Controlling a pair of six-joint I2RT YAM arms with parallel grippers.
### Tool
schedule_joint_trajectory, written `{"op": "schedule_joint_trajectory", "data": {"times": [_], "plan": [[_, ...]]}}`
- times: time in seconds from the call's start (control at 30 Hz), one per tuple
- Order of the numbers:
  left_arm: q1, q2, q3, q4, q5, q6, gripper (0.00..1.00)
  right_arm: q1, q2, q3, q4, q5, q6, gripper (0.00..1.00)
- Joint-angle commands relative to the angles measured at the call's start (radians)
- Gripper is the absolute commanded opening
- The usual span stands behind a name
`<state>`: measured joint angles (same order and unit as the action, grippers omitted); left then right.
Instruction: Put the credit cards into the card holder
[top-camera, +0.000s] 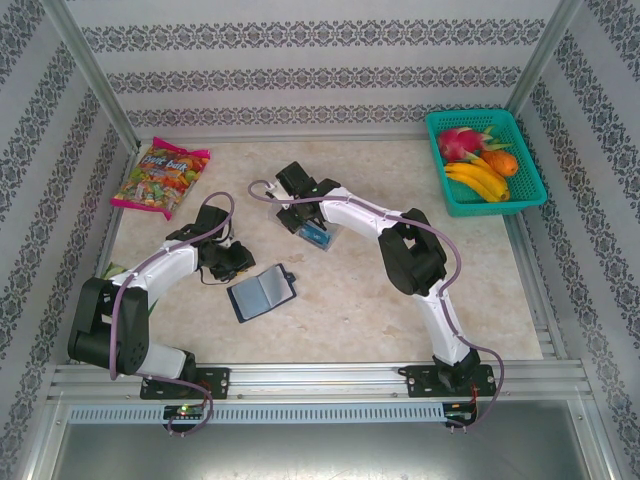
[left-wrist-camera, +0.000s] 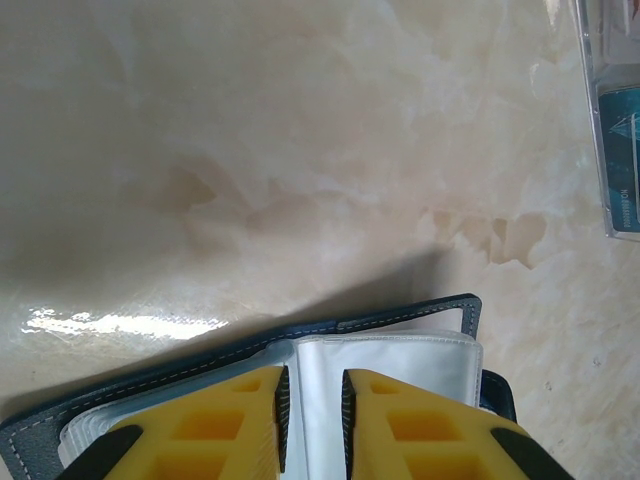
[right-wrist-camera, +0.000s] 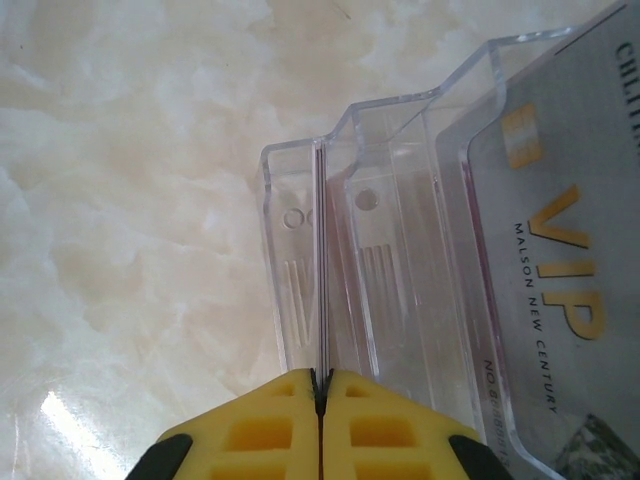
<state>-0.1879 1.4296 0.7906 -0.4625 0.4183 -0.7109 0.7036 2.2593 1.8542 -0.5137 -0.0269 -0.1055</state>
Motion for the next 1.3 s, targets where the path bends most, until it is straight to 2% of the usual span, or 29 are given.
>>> {"op": "schedule_joint_trajectory", "data": {"times": [0.0,0.27,0.6,0.7,0.93,1.03,1.27], "plan": [[0.008,0.002,0.002,0.004,0.012,0.018,0.24,-0.007,-0.019,0.027,-0.025,-0.021,0.015,0.00],[0.008,0.002,0.006,0.001,0.013,0.019,0.24,-0.026,-0.032,0.030,-0.020,-0.077,0.043,0.07],[0.010,0.002,0.000,0.005,0.015,0.018,0.25,-0.041,-0.047,0.031,-0.023,-0.085,0.045,0.06],[0.009,0.004,0.000,0.005,0.017,0.019,0.25,-0.047,-0.056,0.018,-0.012,-0.092,0.056,0.12],[0.008,0.005,-0.002,0.007,0.016,0.019,0.25,-0.055,-0.054,0.016,-0.008,-0.104,0.061,0.12],[0.009,0.005,-0.001,0.009,0.018,0.018,0.25,-0.057,-0.049,0.019,-0.009,-0.098,0.061,0.21],[0.008,0.006,-0.002,0.011,0.017,0.018,0.25,-0.033,-0.041,0.023,-0.020,-0.040,0.026,0.28]]}}
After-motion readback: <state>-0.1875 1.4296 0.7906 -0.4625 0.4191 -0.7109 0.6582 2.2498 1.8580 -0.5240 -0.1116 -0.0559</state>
